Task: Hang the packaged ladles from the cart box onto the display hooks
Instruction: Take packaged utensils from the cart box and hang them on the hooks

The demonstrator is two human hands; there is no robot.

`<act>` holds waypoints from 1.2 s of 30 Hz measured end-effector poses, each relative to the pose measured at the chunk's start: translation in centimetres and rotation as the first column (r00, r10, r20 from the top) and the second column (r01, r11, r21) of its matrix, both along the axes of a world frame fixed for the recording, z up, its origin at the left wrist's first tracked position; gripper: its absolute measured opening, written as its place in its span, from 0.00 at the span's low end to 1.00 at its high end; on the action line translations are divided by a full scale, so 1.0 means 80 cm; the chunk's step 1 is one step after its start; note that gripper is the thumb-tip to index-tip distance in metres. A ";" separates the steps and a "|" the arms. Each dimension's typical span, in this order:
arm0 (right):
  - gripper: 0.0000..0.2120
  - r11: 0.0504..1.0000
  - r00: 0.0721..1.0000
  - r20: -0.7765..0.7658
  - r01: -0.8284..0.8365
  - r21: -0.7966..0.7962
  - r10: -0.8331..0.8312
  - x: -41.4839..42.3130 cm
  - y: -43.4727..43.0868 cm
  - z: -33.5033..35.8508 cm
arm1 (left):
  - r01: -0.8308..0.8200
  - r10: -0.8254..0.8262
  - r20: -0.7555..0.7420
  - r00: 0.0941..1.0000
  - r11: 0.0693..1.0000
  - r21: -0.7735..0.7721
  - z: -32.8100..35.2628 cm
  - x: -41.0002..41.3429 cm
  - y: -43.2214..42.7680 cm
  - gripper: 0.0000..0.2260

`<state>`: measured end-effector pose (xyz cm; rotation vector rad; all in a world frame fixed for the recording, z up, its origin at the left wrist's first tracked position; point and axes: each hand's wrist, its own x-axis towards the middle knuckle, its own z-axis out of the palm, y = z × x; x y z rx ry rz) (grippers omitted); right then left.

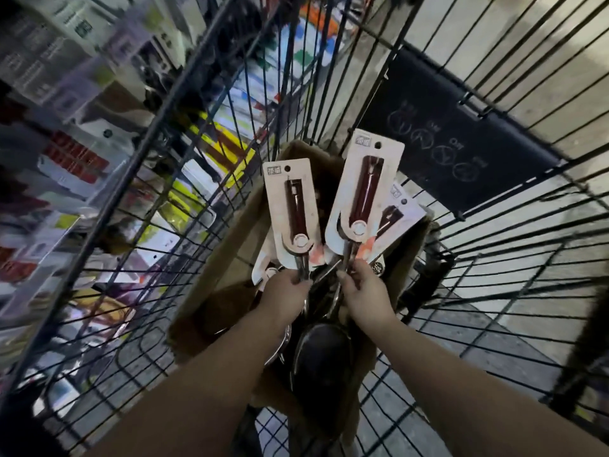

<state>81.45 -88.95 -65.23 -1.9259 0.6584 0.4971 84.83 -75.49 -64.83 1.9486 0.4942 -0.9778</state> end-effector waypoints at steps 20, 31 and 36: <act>0.05 0.995 0.964 0.248 -0.096 -0.010 0.096 0.013 -0.002 0.127 | -0.217 0.235 0.296 0.926 0.972 -0.092 0.130 -0.003 0.008 0.11; 0.05 0.948 0.819 0.486 -0.308 -0.075 0.304 0.052 0.067 0.296 | -0.430 0.436 0.524 0.732 0.892 -0.140 0.302 -0.008 0.078 0.12; 0.08 0.880 0.662 0.609 -0.454 -0.139 0.438 0.041 0.139 0.363 | -0.546 0.504 0.606 0.616 0.827 -0.133 0.375 -0.049 0.149 0.15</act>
